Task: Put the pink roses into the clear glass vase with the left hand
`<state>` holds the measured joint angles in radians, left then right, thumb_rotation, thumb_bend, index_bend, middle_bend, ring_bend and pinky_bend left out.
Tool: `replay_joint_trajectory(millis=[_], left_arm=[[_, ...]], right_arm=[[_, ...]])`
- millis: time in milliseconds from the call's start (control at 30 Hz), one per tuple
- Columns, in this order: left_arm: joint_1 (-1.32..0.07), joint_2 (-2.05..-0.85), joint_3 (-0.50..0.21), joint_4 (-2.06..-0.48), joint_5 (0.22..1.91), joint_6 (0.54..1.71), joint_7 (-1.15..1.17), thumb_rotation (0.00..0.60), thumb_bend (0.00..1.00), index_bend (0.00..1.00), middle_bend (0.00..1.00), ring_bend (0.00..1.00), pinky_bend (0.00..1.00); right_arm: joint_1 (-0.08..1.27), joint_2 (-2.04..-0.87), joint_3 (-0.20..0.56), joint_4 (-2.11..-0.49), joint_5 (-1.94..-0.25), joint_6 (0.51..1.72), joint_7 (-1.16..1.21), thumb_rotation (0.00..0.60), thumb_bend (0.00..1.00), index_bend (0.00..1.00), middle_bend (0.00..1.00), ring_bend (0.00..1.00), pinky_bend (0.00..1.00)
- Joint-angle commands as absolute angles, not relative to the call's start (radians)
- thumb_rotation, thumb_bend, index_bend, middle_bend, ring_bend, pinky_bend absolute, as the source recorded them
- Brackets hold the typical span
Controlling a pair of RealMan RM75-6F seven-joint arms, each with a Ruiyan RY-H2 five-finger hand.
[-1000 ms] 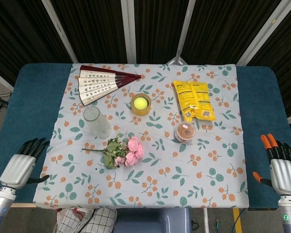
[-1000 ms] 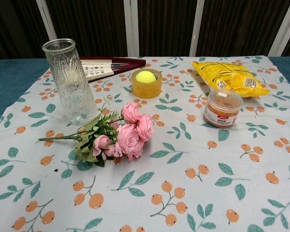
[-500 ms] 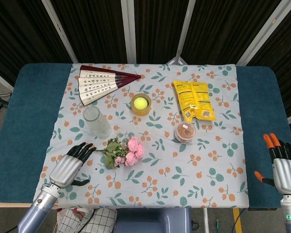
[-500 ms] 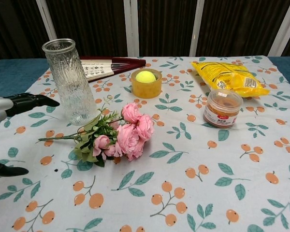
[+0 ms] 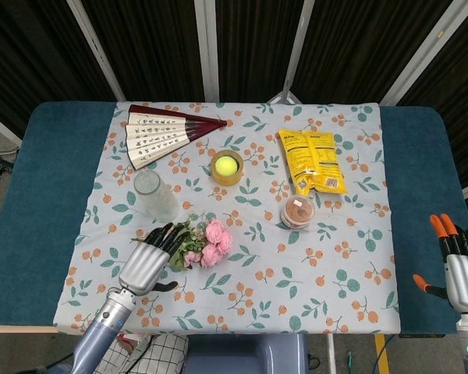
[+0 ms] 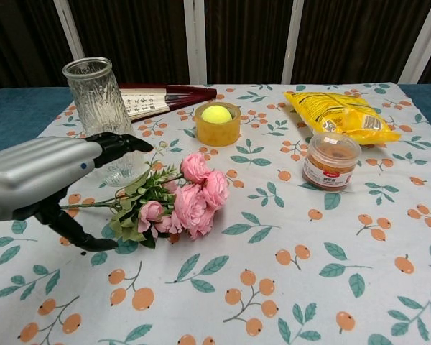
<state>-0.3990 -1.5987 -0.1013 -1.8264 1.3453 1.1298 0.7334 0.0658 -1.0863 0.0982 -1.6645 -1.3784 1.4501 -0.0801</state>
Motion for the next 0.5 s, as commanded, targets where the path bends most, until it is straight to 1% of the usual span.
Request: replay_joint_trajectory(millis=[33, 233, 500], left_arm=[[-0.43, -1.651, -0.133, -1.81, 1.286, 1.128, 0.789, 0.6, 0.17, 0.05, 0.04, 0.0, 0.12], [-0.473, -1.718, -0.163, -1.772, 1.215, 1.125, 0.833, 0.6, 0.17, 0.05, 0.04, 0.0, 0.12], [-0.505, -1.801, -0.185, -1.697, 1.149, 1.174, 0.903, 0.6, 0.17, 0.05, 0.05, 0.0, 0.12]], right_arm=[[0.064, -1.082, 0.1, -1.666, -1.374, 1.448, -0.072, 0.6, 0.18, 0.05, 0.0, 0.05, 0.03], [0.062, -1.076, 0.1, -1.665, -1.376, 1.45, -0.059, 0.6, 0.18, 0.05, 0.0, 0.05, 0.03], [0.063, -1.072, 0.101, -1.664, -1.366, 1.439, -0.052, 0.6, 0.18, 0.05, 0.0, 0.05, 0.03]])
